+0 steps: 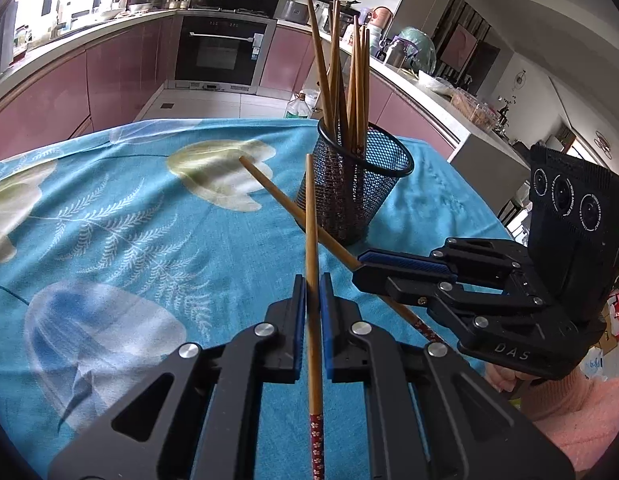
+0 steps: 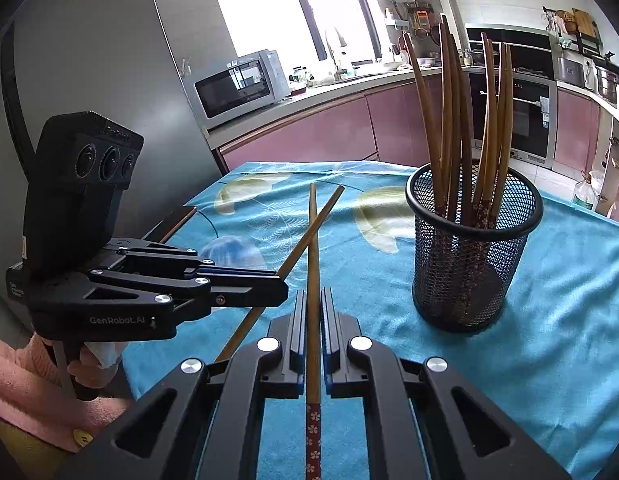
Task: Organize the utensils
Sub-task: 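Lift the chopstick upright with the right gripper toward the mesh cup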
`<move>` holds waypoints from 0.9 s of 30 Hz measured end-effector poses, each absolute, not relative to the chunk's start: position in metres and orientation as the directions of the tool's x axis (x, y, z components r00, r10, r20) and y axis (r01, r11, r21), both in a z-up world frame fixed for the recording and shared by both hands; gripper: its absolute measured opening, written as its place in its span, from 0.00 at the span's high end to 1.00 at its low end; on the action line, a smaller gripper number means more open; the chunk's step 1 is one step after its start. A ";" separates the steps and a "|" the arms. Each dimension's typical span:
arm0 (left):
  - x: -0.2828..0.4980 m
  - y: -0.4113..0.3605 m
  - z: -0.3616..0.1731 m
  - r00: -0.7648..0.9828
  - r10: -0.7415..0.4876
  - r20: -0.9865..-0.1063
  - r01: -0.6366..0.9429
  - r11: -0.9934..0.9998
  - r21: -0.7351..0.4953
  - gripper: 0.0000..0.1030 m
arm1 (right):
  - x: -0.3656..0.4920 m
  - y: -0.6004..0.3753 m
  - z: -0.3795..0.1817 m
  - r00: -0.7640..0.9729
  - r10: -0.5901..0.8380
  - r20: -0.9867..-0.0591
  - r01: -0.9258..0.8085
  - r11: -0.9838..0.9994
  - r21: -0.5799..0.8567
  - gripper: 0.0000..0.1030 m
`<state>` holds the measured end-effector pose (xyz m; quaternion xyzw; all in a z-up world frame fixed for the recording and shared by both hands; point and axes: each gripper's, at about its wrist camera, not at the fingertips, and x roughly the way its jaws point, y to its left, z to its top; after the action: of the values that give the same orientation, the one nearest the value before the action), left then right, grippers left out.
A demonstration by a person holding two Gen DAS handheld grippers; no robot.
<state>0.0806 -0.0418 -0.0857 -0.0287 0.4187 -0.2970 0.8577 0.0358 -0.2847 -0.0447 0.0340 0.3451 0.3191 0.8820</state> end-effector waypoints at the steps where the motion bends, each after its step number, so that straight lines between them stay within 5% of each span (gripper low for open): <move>1: 0.081 -0.042 -0.087 0.471 -0.531 -0.704 0.486 0.823 -0.296 0.93 | 0.036 -0.285 -0.045 0.560 0.579 -0.593 -0.536 0.799 0.274 0.94; 14: 0.088 -0.044 -0.094 0.460 -0.526 -0.715 0.470 0.828 -0.306 0.93 | 0.039 -0.289 -0.051 0.555 0.566 -0.610 -0.511 0.810 0.288 0.94; 27: 0.078 -0.036 -0.050 0.512 -0.584 -0.630 0.514 0.796 -0.320 0.93 | 0.035 -0.307 -0.031 0.607 0.568 -0.556 -0.497 0.817 0.292 0.94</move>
<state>0.0784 -0.0362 -0.0504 -0.0460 0.3795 -0.3161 0.8683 0.0346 -0.3068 -0.0313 0.0539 0.3284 0.2978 0.8947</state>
